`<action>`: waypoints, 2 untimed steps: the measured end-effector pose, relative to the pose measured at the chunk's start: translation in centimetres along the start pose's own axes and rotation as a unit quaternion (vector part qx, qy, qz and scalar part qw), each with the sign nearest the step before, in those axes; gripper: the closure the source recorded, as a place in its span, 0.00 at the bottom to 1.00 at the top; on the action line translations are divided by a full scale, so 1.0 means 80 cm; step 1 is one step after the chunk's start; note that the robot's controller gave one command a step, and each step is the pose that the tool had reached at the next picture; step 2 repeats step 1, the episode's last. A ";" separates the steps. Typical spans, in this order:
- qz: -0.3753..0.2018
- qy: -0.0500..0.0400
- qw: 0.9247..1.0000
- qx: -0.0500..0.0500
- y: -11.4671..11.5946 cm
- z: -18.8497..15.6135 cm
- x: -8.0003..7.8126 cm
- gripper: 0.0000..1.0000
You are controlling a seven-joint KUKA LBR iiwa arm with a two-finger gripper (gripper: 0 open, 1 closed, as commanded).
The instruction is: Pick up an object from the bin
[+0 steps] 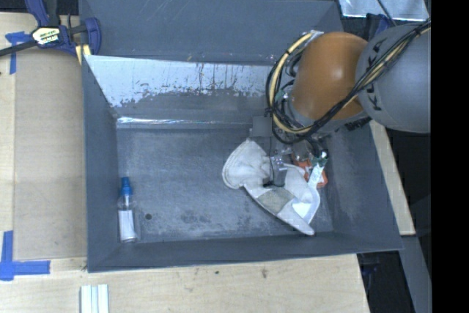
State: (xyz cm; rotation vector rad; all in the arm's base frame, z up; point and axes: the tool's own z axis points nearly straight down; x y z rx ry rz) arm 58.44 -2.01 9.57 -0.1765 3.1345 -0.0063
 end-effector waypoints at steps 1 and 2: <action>0.087 -0.003 0.996 -0.002 0.003 0.027 0.029 1.00; 0.087 -0.003 0.996 -0.002 0.003 0.027 0.029 1.00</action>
Offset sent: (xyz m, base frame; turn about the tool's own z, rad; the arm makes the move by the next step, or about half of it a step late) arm 0.0000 0.0000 0.0000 0.0000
